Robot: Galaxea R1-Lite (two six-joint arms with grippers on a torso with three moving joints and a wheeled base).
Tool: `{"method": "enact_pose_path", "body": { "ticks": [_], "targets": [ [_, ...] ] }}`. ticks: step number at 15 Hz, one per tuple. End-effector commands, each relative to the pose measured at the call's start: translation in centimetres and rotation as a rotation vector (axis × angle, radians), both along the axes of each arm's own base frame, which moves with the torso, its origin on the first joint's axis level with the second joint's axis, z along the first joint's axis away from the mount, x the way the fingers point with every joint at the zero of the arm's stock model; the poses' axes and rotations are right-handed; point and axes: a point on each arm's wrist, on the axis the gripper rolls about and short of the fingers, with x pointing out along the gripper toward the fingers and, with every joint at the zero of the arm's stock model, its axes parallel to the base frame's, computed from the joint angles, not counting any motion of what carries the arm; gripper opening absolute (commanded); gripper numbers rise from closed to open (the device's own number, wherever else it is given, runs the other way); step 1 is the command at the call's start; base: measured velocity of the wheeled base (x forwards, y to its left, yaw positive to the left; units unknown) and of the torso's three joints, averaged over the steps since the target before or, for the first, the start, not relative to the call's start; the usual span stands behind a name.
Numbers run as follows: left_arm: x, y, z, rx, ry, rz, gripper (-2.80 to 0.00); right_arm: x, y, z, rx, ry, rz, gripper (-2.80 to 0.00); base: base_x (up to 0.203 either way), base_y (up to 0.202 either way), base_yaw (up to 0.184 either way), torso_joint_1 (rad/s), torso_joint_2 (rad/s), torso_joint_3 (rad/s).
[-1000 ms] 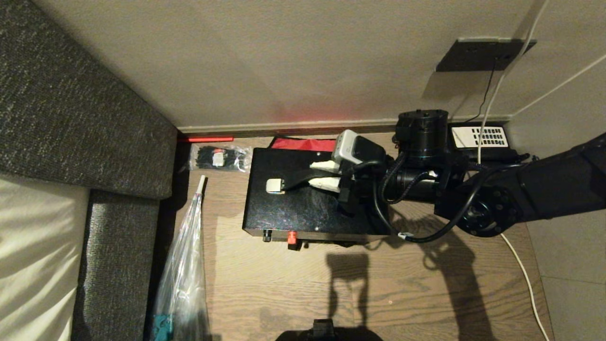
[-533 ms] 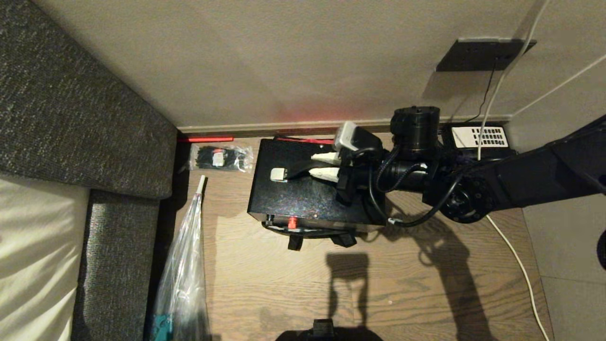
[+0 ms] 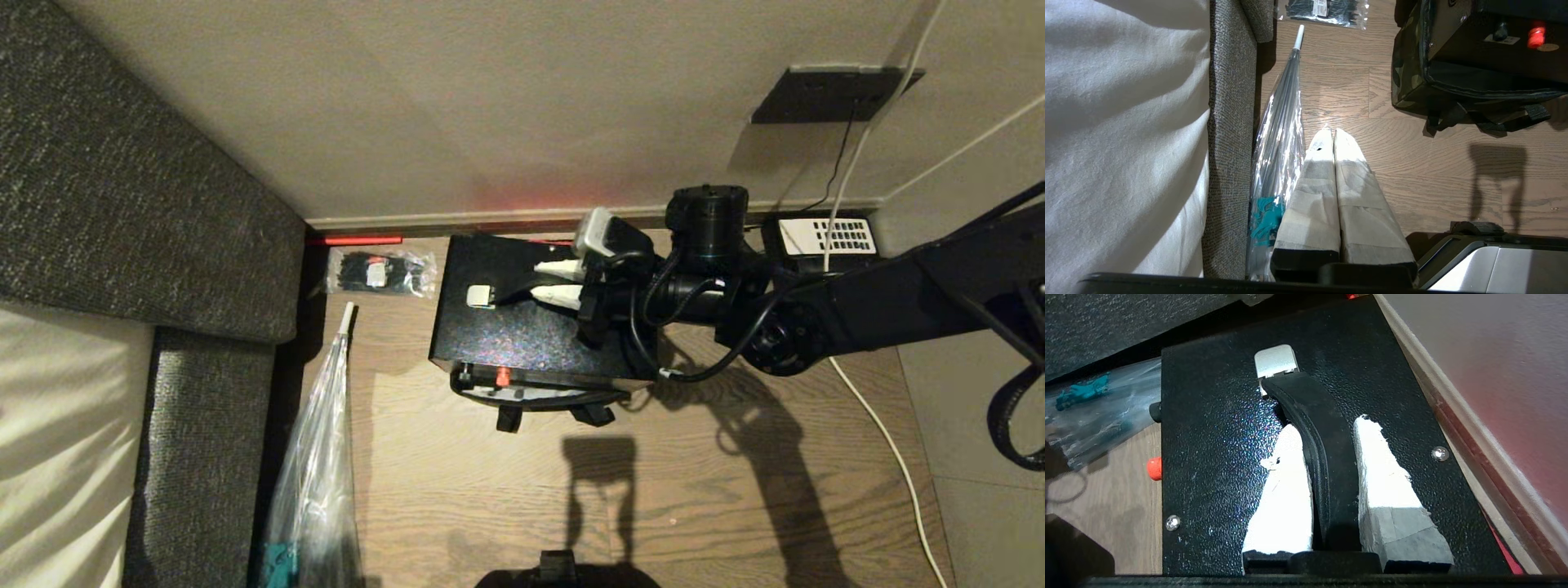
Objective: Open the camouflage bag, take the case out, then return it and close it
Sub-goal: Place the black box back
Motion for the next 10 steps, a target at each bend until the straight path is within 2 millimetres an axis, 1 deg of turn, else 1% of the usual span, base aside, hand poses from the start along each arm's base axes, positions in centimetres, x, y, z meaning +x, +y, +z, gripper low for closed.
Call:
{"method": "enact_pose_path", "body": {
  "ticks": [1,8,10],
  "targets": [
    [0.01,0.0,-0.09,0.0,0.001,0.002,-2.8,0.4,-0.27,-0.48,-0.003,0.015,-0.004,-2.8,0.0,0.0,0.0,0.0,0.0,0.0],
    [0.01,0.0,-0.09,0.0,0.001,0.002,-2.8,0.99,-0.66,-0.86,0.007,0.045,0.013,-2.8,0.0,0.0,0.0,0.0,0.0,0.0],
    [0.01,0.0,-0.09,0.0,0.001,0.001,-2.8,1.2,-0.49,-0.07,0.026,0.043,0.016,-2.8,0.0,0.0,0.0,0.0,0.0,0.0]
  ]
}}
